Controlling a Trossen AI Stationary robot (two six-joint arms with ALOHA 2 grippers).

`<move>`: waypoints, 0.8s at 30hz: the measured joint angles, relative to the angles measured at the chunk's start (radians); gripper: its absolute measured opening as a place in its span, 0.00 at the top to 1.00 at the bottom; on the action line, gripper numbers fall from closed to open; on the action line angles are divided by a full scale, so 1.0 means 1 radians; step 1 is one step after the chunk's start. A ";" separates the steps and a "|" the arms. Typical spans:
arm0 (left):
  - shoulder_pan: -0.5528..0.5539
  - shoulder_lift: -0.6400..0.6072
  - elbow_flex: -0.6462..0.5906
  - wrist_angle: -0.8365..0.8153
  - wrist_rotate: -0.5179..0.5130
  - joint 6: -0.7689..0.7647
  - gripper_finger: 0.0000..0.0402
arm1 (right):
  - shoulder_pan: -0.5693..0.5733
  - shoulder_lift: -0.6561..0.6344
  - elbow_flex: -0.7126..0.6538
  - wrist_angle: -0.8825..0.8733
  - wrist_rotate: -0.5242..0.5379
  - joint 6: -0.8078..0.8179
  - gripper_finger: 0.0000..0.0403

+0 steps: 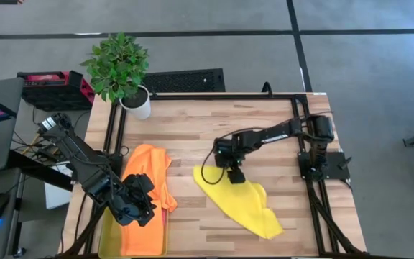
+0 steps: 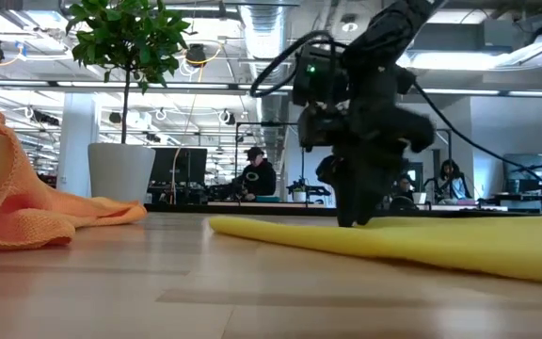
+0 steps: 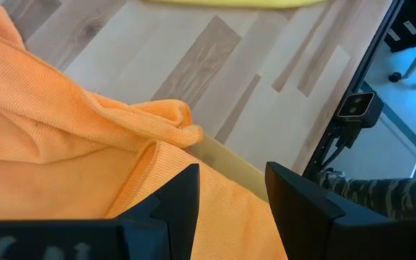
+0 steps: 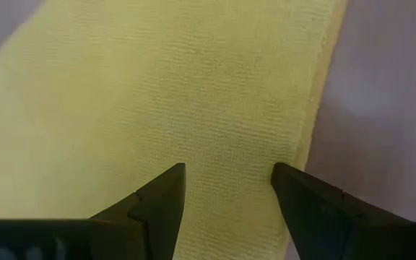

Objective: Fold microfiber towels
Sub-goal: Fold the yellow microfiber towel

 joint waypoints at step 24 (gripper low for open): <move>0.481 0.007 0.000 0.005 -0.018 0.278 0.62 | -0.147 -0.381 0.128 -0.165 0.136 -0.069 0.41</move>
